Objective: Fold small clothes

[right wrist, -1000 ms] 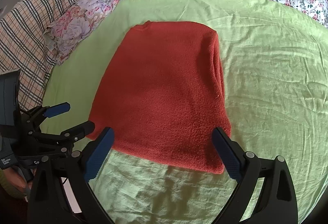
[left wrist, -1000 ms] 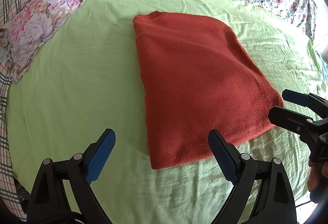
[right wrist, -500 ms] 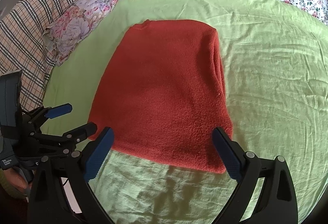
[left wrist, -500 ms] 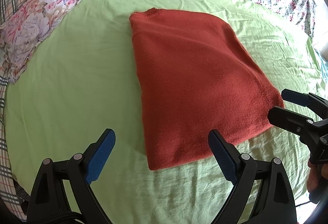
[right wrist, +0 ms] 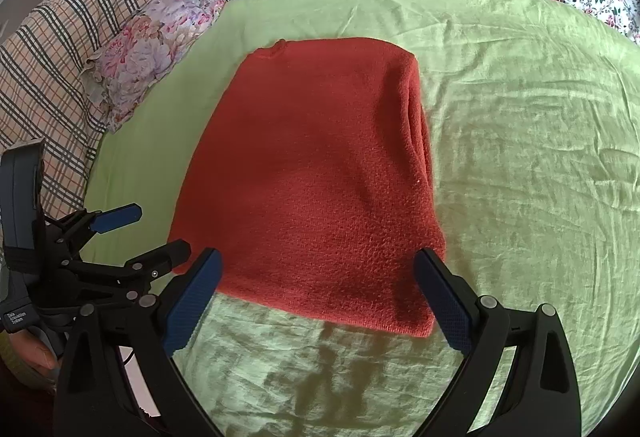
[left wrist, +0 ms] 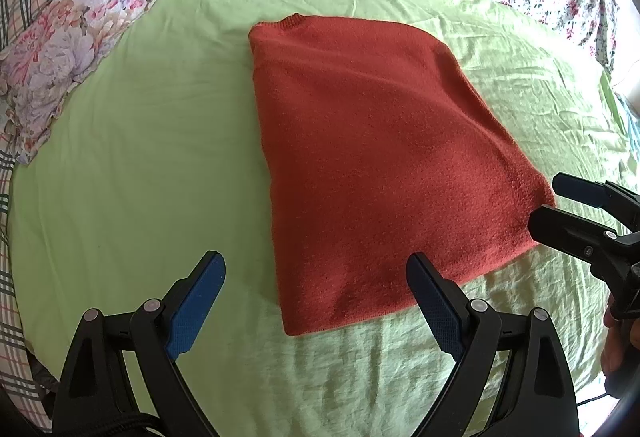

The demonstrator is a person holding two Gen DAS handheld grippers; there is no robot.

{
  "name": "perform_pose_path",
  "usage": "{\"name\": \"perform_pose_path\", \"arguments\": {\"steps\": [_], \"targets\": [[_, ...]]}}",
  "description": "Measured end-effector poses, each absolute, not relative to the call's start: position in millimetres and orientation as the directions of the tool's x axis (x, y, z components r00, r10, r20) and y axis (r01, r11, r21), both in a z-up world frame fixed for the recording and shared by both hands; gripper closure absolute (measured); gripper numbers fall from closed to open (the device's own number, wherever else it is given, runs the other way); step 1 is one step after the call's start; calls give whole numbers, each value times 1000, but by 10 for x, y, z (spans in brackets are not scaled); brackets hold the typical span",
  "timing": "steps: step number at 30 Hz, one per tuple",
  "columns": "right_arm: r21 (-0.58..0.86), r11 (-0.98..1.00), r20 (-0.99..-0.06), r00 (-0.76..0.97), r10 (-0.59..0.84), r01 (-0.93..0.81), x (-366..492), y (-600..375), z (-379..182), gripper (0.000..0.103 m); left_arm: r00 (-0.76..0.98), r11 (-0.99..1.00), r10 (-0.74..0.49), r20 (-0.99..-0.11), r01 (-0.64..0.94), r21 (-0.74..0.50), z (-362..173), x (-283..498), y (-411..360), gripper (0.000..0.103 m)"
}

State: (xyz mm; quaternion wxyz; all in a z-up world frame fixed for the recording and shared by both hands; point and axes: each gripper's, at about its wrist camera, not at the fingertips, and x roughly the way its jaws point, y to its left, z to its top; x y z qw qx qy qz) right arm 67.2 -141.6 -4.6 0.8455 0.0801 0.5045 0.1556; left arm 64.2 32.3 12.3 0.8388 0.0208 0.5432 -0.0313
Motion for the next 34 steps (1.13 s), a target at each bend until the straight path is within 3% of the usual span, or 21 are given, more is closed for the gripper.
{"name": "perform_pose_path", "arguments": {"steps": [34], "targets": [[310, 939, -830, 440, 344, -149, 1073, -1491, -136, 7, 414, 999, -30, -910, 26, -21, 63, 983, 555, 10]]}}
